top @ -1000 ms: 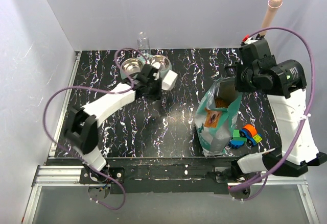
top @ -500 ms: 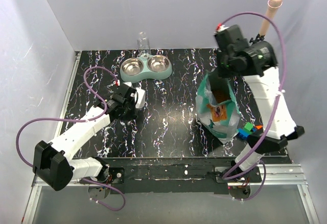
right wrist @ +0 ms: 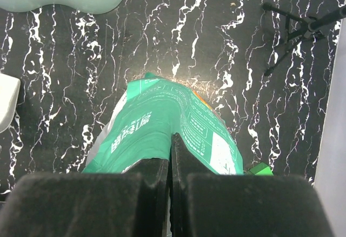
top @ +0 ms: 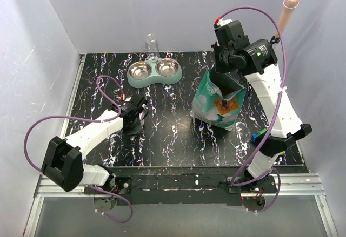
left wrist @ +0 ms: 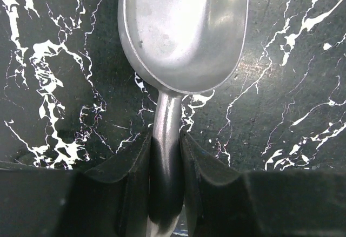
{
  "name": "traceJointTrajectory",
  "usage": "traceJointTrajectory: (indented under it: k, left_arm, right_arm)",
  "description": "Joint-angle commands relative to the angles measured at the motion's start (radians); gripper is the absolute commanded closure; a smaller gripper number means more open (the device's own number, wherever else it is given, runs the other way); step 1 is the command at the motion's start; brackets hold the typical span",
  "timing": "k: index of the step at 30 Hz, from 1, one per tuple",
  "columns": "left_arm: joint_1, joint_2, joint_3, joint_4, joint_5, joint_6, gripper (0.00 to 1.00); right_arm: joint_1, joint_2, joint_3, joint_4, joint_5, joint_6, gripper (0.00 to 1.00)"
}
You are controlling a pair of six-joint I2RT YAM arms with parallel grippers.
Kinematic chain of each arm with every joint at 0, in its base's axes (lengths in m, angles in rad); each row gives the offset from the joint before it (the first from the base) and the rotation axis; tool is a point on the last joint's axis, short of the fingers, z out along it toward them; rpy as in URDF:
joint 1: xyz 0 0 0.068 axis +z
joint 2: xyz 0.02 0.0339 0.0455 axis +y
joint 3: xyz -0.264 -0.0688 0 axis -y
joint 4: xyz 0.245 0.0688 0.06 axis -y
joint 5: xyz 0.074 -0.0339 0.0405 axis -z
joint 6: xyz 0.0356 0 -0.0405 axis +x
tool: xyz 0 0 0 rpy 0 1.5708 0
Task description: Serve the pet food
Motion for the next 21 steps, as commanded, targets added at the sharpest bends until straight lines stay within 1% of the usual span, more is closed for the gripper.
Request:
traceJointTrajectory:
  k: [1, 2, 4, 5, 7, 9, 11, 14, 15, 17, 19, 21]
  left_arm:
    - [0.005, -0.029, 0.008, 0.005, 0.0, -0.021, 0.65]
    - [0.005, -0.036, 0.01, -0.001, 0.009, -0.021, 0.54]
    - [0.005, -0.062, 0.016, -0.015, 0.02, -0.026, 0.36]
    - [0.008, -0.073, 0.026, -0.031, 0.025, -0.028, 0.29]
    - [0.006, -0.093, 0.066, -0.07, 0.037, -0.026, 0.21]
    - [0.005, -0.115, 0.118, -0.102, 0.052, -0.023, 0.18]
    - [0.005, -0.15, 0.157, -0.095, 0.098, -0.005, 0.2]
    - [0.005, -0.179, 0.175, 0.0, 0.234, 0.012, 0.3]
    - [0.005, -0.182, 0.169, 0.055, 0.305, 0.009, 0.36]
    - [-0.003, -0.173, 0.13, 0.201, 0.449, -0.02, 0.44]
    - [-0.047, -0.15, 0.079, 0.365, 0.525, -0.089, 0.52]
    - [-0.125, -0.086, 0.039, 0.517, 0.53, -0.135, 0.58]
  right_arm:
    - [-0.014, -0.102, 0.026, 0.206, -0.011, -0.015, 0.99]
    - [-0.019, -0.1, 0.026, 0.203, -0.014, -0.013, 0.99]
    - [-0.026, -0.105, 0.017, 0.198, -0.017, -0.006, 0.99]
    - [-0.033, -0.108, 0.008, 0.198, -0.019, -0.001, 0.99]
    - [-0.046, -0.109, 0.002, 0.188, -0.023, 0.023, 0.99]
    - [-0.054, -0.111, 0.009, 0.181, -0.029, 0.033, 0.99]
    - [-0.063, -0.1, 0.04, 0.155, -0.032, 0.051, 0.99]
    - [-0.076, -0.072, 0.103, 0.096, -0.045, 0.106, 0.99]
    - [-0.076, -0.072, 0.104, 0.091, -0.051, 0.123, 0.99]
    - [-0.079, -0.078, 0.095, 0.088, -0.068, 0.183, 0.99]
    - [-0.088, -0.085, 0.086, 0.083, -0.109, 0.235, 0.99]
    - [-0.095, -0.094, 0.072, 0.079, -0.132, 0.279, 0.99]
